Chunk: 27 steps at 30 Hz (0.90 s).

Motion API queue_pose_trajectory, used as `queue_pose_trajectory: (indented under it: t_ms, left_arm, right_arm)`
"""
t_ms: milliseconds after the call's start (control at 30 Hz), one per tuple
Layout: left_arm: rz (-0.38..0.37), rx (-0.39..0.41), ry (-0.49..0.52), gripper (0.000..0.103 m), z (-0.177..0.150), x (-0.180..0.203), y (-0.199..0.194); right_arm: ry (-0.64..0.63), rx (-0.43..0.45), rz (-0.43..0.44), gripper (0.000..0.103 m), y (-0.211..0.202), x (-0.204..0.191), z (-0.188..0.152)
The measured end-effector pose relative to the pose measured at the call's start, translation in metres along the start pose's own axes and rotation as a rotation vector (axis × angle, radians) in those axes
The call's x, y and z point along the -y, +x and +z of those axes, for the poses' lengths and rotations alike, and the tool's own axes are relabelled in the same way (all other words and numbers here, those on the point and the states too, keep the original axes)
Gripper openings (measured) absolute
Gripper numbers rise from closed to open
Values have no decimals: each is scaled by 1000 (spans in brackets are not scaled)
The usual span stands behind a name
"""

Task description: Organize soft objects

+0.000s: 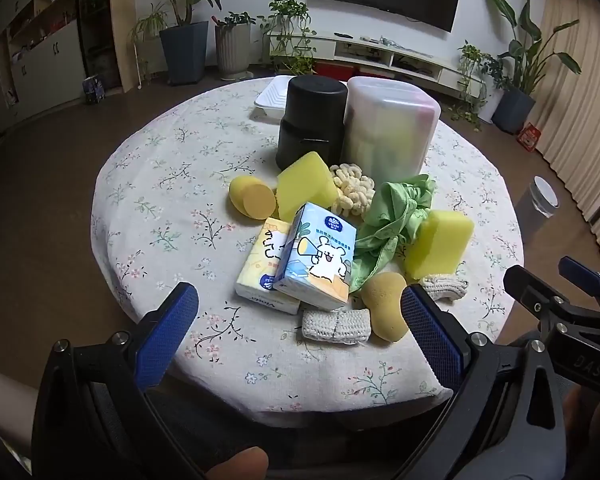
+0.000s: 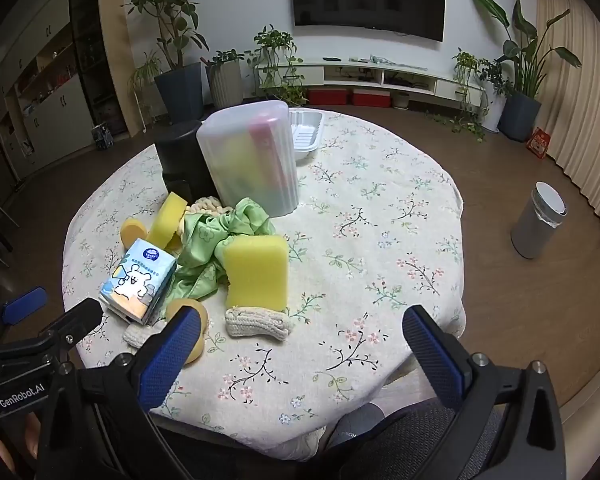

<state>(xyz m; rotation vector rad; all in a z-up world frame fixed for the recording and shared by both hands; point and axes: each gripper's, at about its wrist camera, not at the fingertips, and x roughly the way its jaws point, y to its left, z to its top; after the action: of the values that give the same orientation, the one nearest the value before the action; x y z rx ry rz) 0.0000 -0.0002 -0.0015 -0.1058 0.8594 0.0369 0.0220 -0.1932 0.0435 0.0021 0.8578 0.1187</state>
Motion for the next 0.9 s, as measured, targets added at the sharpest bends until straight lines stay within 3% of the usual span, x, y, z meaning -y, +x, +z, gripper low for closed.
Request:
queue_pose_trajectory:
  t_ms: [900]
  left_arm:
    - [-9,-3,-7,103,-1,1,-1]
  right_arm:
    - [2,-1,1,103,0,1,0]
